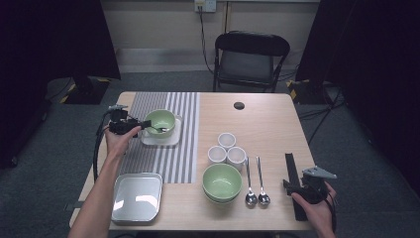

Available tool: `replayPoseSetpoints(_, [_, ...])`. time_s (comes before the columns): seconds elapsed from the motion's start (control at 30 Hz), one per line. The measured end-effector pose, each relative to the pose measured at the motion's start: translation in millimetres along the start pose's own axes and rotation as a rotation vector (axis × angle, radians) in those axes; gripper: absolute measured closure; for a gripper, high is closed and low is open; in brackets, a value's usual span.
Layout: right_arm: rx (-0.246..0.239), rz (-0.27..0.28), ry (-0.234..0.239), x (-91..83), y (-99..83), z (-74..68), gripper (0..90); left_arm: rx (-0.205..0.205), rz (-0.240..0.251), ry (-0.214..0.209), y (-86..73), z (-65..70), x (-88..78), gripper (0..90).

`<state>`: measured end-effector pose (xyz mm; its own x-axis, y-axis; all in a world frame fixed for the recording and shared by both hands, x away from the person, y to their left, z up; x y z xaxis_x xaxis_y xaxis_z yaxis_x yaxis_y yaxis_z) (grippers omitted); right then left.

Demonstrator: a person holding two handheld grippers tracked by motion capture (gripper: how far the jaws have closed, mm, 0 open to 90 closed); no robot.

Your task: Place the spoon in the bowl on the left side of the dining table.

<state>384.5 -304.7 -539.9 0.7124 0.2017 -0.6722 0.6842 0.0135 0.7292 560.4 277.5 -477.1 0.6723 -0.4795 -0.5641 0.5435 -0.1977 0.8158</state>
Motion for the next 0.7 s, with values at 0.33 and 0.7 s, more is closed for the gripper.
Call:
replayPoseSetpoints(0.33, [0.000,0.000,0.000,0.0,0.0,0.0,15.6,0.017,-0.001,-0.002,-1.0,-0.1,-5.0,27.1])
replayPoseSetpoints(0.7, [0.000,0.000,0.000,0.0,0.0,0.0,15.6,0.009,0.013,-0.008,-7.3,1.1,-13.3,27.2])
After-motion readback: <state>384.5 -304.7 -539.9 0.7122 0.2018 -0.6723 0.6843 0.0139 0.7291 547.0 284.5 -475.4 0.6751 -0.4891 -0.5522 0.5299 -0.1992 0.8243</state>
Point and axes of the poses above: each handheld gripper's, and its own axes: x roughly forward along the jaws, y roughly out of its top, z roughly to its right, the point moved 6 cm from there along x, roughly forward along the jaws, and after that the axes turned 11 degrees about x, right-handed, at the moved point
